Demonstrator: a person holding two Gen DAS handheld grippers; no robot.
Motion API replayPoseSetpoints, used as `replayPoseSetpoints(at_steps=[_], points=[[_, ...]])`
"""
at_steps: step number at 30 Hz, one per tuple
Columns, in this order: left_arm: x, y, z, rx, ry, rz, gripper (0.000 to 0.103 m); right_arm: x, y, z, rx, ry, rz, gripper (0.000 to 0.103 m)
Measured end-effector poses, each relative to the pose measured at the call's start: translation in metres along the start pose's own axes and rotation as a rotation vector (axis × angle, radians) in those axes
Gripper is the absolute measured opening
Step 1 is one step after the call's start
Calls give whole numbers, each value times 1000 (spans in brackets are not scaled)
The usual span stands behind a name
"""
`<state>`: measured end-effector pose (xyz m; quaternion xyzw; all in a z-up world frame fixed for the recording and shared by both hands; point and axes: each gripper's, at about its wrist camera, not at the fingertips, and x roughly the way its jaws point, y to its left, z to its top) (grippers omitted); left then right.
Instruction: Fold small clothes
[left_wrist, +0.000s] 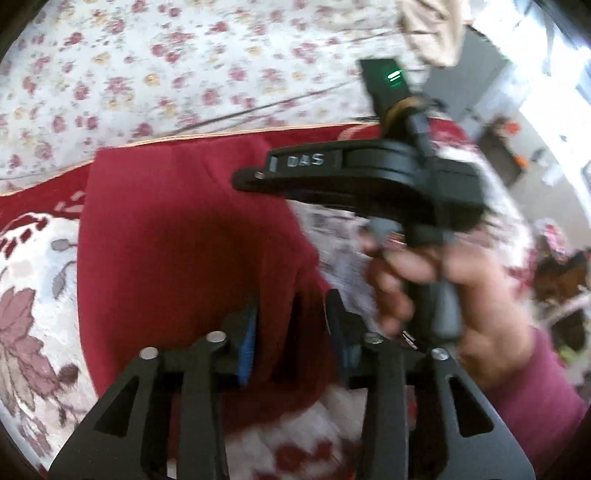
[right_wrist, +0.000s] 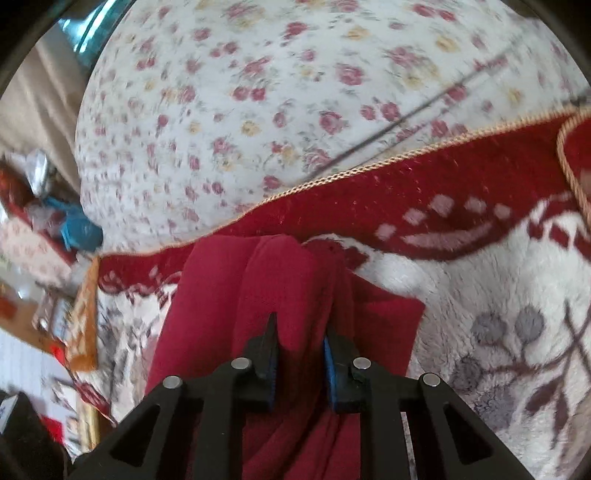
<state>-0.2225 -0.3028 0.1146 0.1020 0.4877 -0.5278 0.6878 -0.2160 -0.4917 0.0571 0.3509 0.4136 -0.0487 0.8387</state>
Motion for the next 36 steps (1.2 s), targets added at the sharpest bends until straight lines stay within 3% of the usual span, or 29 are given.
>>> replayPoseSetpoints(at_steps=[3, 5, 8, 12, 14, 16, 19, 21, 24, 26, 28, 30, 32, 33, 34, 36], points=[[-43, 9, -14, 17, -65, 2, 57, -22, 2, -3, 9, -29, -43, 43], [-63, 28, -22, 17, -127, 110, 57, -43, 14, -12, -30, -50, -49, 45], [-63, 57, -28, -43, -141, 248, 57, -65, 34, -33, -87, -50, -25, 48], [-42, 83, -43, -125, -90, 270, 57, -59, 66, -59, -183, -7, -36, 48], [-28, 82, -51, -104, -54, 272, 57, -51, 72, -71, -217, 10, -107, 40], [-23, 79, -60, -81, -49, 278, 57, -56, 73, -82, -282, -10, -173, 21], [-17, 78, -67, -72, -47, 268, 59, -62, 43, -87, -214, -9, -198, 21], [-17, 77, -64, -64, -52, 275, 59, -62, 29, -93, -157, 7, -175, 21], [-19, 80, -60, -60, -61, 276, 59, -85, 41, -102, -158, -58, -118, 21], [-20, 83, -62, -73, -60, 264, 59, -100, 53, -109, -158, -83, -27, 25], [-20, 84, -63, -79, -61, 257, 59, -103, 67, -115, -178, -75, 25, 53], [-21, 84, -64, -83, -60, 254, 59, -92, 84, -122, -230, -33, 47, 54], [-24, 84, -64, -86, -63, 249, 59, -78, 94, -127, -288, -16, -21, 47], [-27, 83, -65, -87, -67, 249, 59, -70, 93, -129, -299, -7, -86, 23], [-29, 83, -65, -84, -72, 252, 59, -67, 87, -130, -277, 8, -83, 13], [-34, 81, -66, -78, -96, 255, 59, -73, 77, -135, -232, 10, -27, 13]])
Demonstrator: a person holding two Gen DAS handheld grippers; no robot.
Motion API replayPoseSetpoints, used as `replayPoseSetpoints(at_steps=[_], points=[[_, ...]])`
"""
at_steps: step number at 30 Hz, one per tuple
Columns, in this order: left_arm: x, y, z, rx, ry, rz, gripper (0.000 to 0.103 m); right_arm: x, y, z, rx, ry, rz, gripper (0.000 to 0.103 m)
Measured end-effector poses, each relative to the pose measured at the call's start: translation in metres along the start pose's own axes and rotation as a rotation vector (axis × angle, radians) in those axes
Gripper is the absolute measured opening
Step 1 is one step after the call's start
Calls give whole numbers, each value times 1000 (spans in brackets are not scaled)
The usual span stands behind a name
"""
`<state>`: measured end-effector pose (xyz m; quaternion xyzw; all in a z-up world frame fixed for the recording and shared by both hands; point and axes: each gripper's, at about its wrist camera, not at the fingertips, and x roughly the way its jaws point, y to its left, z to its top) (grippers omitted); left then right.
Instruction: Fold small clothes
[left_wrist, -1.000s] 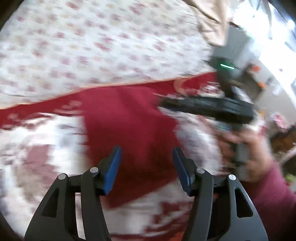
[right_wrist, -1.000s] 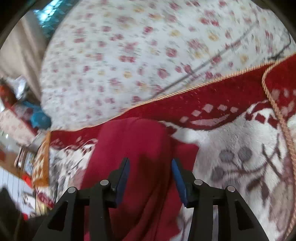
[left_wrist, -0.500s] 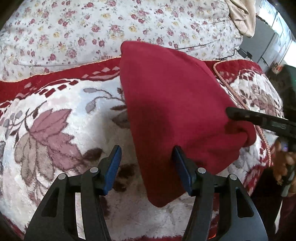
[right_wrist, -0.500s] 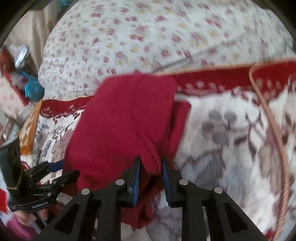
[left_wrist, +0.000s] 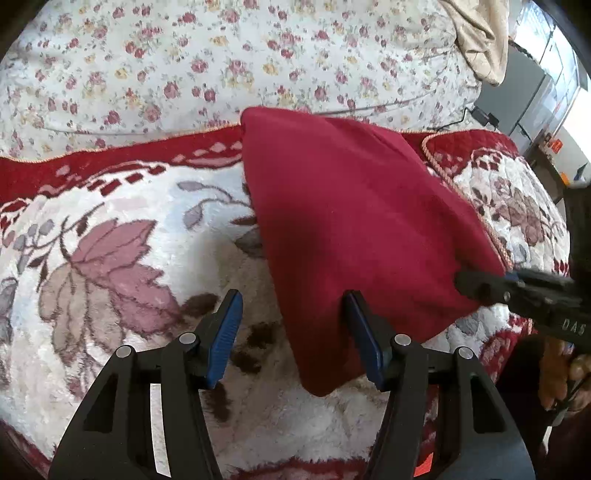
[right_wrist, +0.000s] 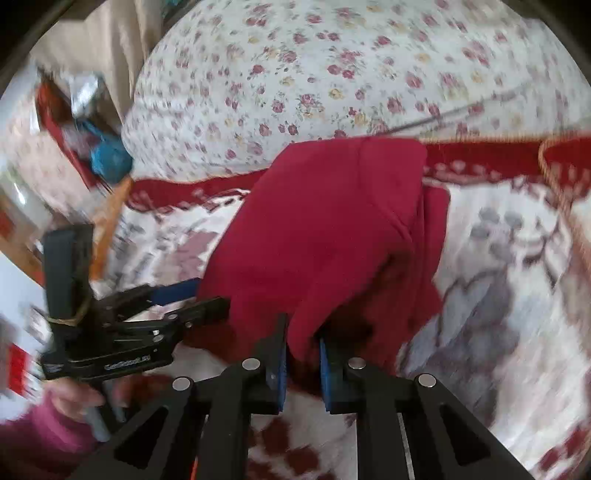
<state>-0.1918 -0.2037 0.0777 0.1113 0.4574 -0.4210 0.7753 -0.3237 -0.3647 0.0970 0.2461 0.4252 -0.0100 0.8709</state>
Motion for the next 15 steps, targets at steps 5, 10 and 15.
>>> replayPoseSetpoints(at_steps=[5, 10, 15], points=[[6, 0, 2, -31, 1, -13, 59, 9, -34, -29, 103, 41, -37, 7], [7, 1, 3, -31, -11, 4, 59, -19, -32, -27, 137, -44, -10, 10], [5, -3, 6, -19, -36, 32, 59, -51, -11, 1, 87, -153, -103, 32]])
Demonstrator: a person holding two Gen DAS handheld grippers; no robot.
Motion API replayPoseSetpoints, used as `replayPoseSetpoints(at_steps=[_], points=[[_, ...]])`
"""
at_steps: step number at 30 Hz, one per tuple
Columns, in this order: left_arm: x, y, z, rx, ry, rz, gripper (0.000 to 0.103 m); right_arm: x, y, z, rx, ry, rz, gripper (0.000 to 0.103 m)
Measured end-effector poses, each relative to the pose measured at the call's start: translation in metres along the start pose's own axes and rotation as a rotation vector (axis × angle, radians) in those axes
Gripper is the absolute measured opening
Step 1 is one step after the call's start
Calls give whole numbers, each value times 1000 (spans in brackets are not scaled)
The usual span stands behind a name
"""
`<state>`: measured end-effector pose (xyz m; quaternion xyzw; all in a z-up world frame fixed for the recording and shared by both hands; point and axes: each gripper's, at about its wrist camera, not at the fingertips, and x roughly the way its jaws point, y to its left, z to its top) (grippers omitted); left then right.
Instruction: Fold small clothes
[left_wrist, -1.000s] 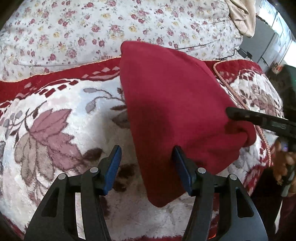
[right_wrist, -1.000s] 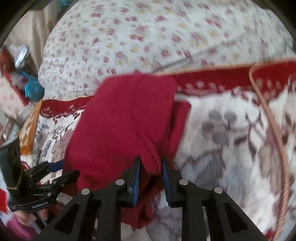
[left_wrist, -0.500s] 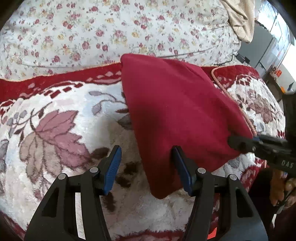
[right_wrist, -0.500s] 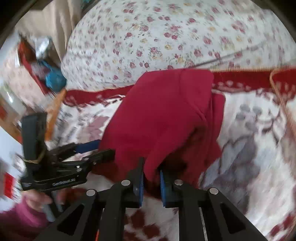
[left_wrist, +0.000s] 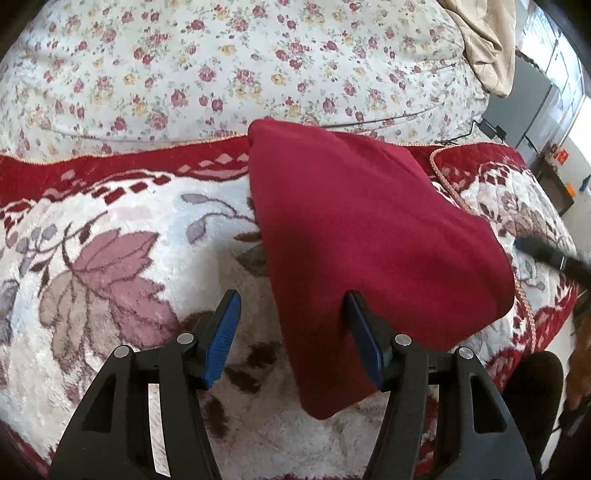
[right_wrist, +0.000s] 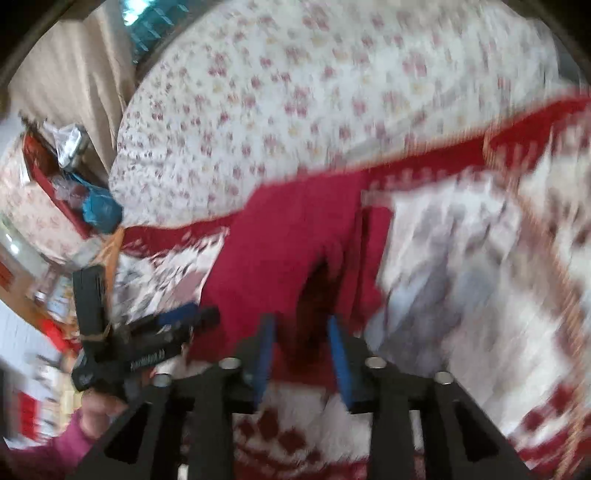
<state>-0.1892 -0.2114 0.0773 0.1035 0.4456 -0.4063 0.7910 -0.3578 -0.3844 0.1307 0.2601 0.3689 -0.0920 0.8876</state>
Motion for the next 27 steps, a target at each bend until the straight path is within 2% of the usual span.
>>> replayPoseSetpoints(at_steps=[2, 4, 7, 10, 11, 13, 17, 20, 24, 26, 27], points=[[0, -2, 1, 11, -18, 13, 59, -4, 13, 14, -44, -60, -47, 33], [2, -4, 2, 15, -20, 18, 59, 6, 17, 32, -24, -73, -44, 40], [5, -6, 2, 33, -22, 26, 61, 45, 16, 49, -27, -17, -79, 40], [5, -7, 1, 50, -20, 20, 62, 89, -4, 45, -29, 56, -209, 40], [6, -8, 1, 52, -19, 20, 62, 98, -14, 38, -18, 69, -224, 39], [8, -8, 1, 57, -17, 20, 63, 95, -29, 25, 51, 19, -163, 40], [7, -8, 2, 48, -21, 17, 64, 82, -25, 22, 46, 15, -162, 40], [6, -6, 4, 31, -25, 5, 64, 76, -20, 24, 47, 12, -147, 49], [9, 3, 15, -28, 5, -71, 64, 76, -26, 31, 44, 5, -152, 50], [13, 8, 24, -72, 24, -129, 66, 80, -31, 39, 55, 11, -137, 59], [16, 12, 29, -98, 32, -160, 73, 84, -35, 43, 58, 19, -140, 72]])
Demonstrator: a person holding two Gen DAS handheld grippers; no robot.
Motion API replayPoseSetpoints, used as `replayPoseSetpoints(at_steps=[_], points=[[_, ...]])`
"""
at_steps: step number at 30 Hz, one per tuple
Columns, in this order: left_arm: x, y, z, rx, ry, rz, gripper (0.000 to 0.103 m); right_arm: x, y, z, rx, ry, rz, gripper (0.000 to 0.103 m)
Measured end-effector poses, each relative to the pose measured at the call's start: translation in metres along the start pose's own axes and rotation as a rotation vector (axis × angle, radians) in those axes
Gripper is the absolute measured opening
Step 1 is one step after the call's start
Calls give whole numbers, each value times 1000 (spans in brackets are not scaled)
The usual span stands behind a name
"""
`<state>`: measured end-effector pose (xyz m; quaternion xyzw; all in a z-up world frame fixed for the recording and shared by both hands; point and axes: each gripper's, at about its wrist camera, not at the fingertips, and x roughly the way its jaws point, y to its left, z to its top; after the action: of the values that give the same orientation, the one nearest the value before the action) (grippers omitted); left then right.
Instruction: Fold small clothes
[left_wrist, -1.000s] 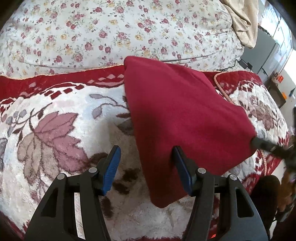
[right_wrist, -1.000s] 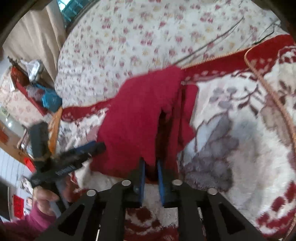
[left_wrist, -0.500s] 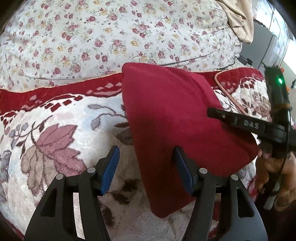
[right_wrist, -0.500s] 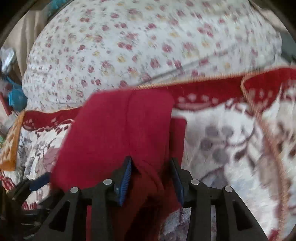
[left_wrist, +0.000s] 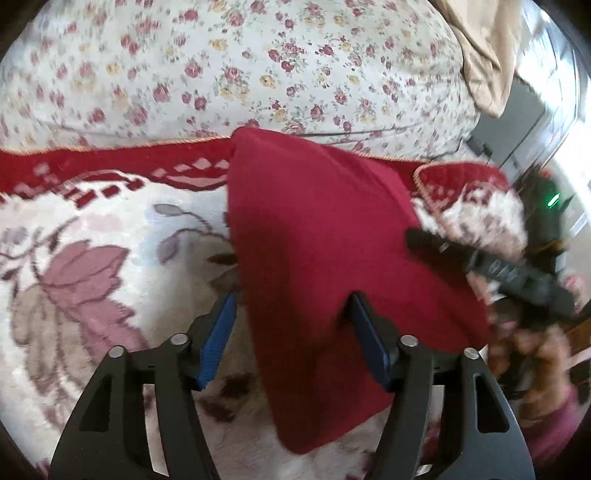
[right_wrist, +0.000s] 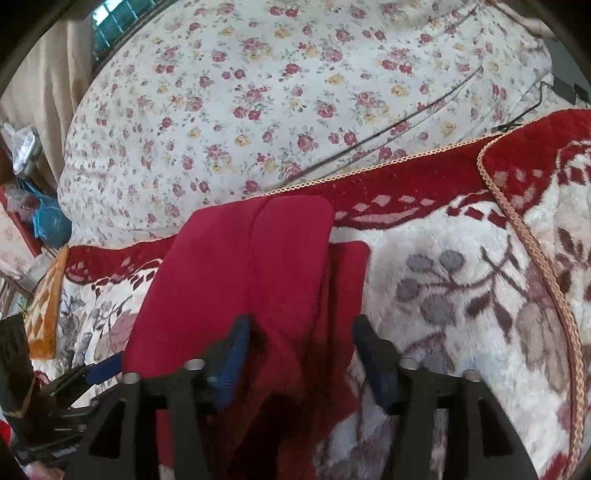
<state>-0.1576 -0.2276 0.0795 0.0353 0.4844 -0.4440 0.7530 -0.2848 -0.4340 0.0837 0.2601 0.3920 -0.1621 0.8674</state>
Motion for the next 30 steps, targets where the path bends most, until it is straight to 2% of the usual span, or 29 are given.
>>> replayPoseSetpoints(at_steps=[1, 2, 4, 6, 8, 11, 12, 13, 15, 16, 18, 20, 22, 26, 28, 29, 30], points=[[3, 3, 5, -22, 5, -22, 76, 5, -4, 3, 5, 10, -9, 82], [8, 9, 10, -52, 12, -42, 77, 13, -10, 6, 19, 23, -11, 85], [18, 15, 17, -86, 24, -58, 78, 25, -20, 7, 57, 43, 45, 87], [33, 19, 22, -104, 51, -72, 78, 36, -29, 6, 111, 61, 157, 87], [46, 20, 23, -114, 63, -87, 81, 47, -33, 3, 137, 76, 233, 87], [54, 16, 22, -108, 61, -94, 83, 51, -26, 3, 85, 51, 267, 88], [54, 15, 22, -96, 58, -87, 83, 53, -23, 4, 68, 51, 267, 86], [53, 13, 22, -80, 54, -81, 83, 54, -19, 4, 43, 45, 268, 77], [48, 7, 21, -42, 43, -70, 73, 54, -15, 2, 28, 35, 278, 70], [46, 5, 21, -29, 39, -63, 71, 53, -14, 2, 29, 34, 282, 64], [38, 0, 20, -9, 33, -56, 61, 50, -11, 2, 33, 34, 287, 58], [21, -2, 21, -3, 32, -68, 55, 39, -3, 2, 38, 22, 301, 54], [1, -1, 19, -14, 36, -84, 55, 28, 6, 4, 49, 19, 356, 51], [-45, 1, 2, 19, 63, 38, 55, 1, 44, -4, 14, 39, 427, 51], [-55, 14, -11, -9, 72, 80, 55, 1, 60, -15, 19, 69, 457, 53], [-54, 23, -17, -31, 86, 104, 55, 6, 66, -20, 26, 97, 451, 55], [-49, 34, -24, -64, 109, 129, 55, 13, 71, -25, 15, 129, 405, 58]])
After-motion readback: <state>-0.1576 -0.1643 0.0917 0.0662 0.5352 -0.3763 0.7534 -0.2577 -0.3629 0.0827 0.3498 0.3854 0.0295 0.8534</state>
